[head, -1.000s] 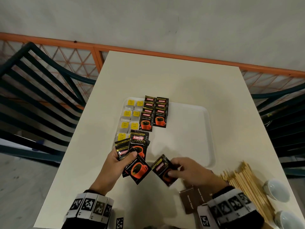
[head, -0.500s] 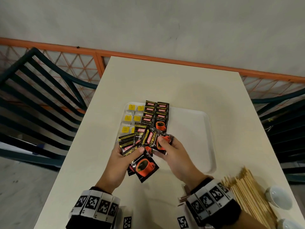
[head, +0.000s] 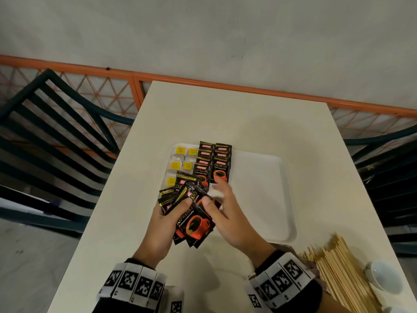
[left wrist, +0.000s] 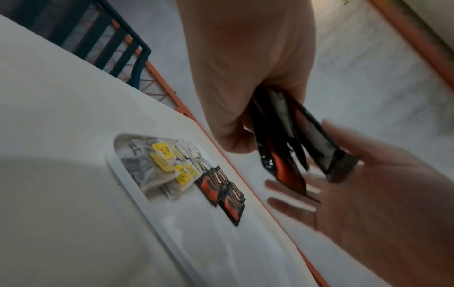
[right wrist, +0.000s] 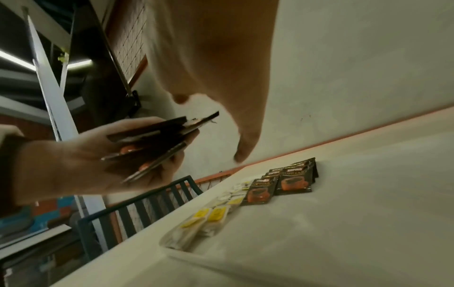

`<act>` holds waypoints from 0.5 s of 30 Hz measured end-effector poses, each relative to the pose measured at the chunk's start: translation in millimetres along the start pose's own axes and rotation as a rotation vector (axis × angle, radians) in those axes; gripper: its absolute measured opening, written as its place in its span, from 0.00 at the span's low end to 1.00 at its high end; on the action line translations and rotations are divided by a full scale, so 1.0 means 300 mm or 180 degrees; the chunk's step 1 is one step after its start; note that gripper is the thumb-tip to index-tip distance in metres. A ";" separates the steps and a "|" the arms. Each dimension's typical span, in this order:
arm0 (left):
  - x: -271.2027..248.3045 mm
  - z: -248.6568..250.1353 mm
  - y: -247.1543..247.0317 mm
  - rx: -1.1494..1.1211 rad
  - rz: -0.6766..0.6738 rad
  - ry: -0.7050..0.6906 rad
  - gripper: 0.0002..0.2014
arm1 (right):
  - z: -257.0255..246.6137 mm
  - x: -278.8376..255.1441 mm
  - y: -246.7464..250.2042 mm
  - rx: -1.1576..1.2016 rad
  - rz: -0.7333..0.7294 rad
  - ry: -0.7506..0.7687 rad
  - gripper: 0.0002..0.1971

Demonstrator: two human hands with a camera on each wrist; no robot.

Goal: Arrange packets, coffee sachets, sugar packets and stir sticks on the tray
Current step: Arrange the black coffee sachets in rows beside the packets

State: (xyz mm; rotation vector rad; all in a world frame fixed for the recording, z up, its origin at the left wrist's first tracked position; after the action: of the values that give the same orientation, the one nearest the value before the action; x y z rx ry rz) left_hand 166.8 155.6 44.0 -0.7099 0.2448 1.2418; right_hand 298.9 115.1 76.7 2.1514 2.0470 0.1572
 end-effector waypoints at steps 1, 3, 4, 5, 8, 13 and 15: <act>-0.001 -0.002 -0.006 0.0037 -0.0015 0.0050 0.23 | -0.027 0.000 0.008 -0.0219 -0.0054 0.0354 0.37; -0.005 -0.006 -0.028 0.0082 -0.0151 0.0139 0.17 | -0.078 0.002 -0.014 -0.1017 -0.0549 0.1057 0.54; -0.009 -0.007 -0.043 0.0095 -0.0252 0.0193 0.13 | -0.088 0.003 -0.038 -0.1545 -0.0837 0.1345 0.58; -0.012 -0.010 -0.058 0.0065 -0.0370 0.0273 0.12 | -0.088 0.004 -0.058 -0.1974 -0.1037 0.1541 0.61; -0.023 -0.014 -0.089 -0.0206 -0.0706 0.0601 0.11 | -0.069 0.013 -0.081 -0.2221 -0.0984 0.1532 0.58; -0.025 -0.010 -0.090 -0.1037 -0.1294 0.0988 0.29 | -0.038 0.012 -0.070 -0.1799 -0.0516 0.1285 0.48; -0.024 -0.013 -0.091 -0.1010 -0.1385 0.1121 0.30 | -0.036 0.011 -0.067 -0.1765 -0.0442 0.1277 0.43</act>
State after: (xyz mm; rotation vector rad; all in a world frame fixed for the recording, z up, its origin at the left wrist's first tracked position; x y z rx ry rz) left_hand 190.4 143.7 54.7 -1.1901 0.1690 0.7398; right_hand 277.2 119.8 83.1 1.7233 2.0065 1.0722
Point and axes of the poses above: each hand's wrist, its own x-axis towards the middle knuckle, its own y-axis out of the back of the hand, z = x × y, the point moved 6 cm from there along x, towards the middle knuckle, and after that the axes turned 10 degrees about y, right-handed, at the moved point
